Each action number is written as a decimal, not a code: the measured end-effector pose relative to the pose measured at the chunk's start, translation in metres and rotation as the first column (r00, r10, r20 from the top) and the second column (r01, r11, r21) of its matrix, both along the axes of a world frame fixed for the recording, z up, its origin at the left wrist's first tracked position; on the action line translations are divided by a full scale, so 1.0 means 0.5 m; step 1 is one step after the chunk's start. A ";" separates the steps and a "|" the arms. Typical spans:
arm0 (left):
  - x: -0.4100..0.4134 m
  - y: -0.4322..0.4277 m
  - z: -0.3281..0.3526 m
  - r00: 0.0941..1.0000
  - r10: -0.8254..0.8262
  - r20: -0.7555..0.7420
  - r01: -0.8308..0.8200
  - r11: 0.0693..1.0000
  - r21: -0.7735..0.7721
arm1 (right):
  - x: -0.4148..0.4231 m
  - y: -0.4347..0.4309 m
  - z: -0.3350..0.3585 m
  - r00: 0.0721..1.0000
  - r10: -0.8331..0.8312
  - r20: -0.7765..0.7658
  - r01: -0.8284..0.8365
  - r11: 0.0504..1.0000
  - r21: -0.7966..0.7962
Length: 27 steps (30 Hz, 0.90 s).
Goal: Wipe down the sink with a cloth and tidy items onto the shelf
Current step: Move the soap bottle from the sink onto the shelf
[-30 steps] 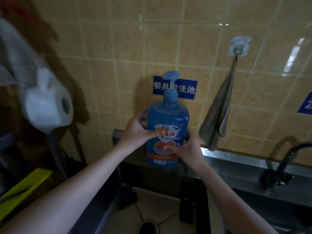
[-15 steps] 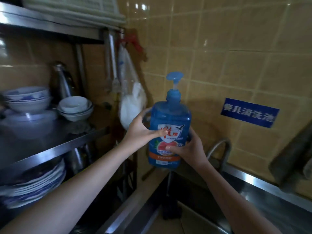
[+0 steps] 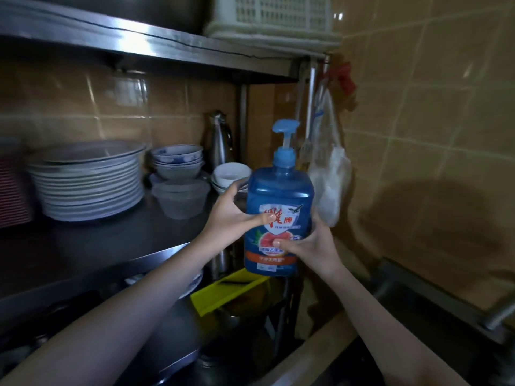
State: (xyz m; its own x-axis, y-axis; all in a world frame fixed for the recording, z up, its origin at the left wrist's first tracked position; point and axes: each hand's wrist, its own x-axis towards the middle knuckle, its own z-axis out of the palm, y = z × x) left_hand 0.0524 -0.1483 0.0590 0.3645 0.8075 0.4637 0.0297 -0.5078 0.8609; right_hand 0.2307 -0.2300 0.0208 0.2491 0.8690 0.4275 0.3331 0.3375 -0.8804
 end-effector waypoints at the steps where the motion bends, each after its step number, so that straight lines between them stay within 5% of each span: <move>1: -0.018 0.014 -0.001 1.000 0.016 0.003 -0.016 1.000 -0.003 | -0.015 0.022 -0.002 1.000 0.020 0.000 -0.020 1.000 0.006; 27: -0.209 0.356 -0.048 0.926 0.377 -0.027 -0.377 0.926 -0.023 | -0.175 0.491 -0.036 0.948 0.315 0.050 -0.314 0.949 -0.032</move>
State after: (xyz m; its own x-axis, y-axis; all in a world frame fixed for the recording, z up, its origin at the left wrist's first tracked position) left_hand -0.0523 0.0295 0.0351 0.0405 0.8996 0.4348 0.2331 -0.4317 0.8714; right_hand 0.1432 0.0157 0.0029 -0.0610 0.9092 0.4118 0.2607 0.4128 -0.8727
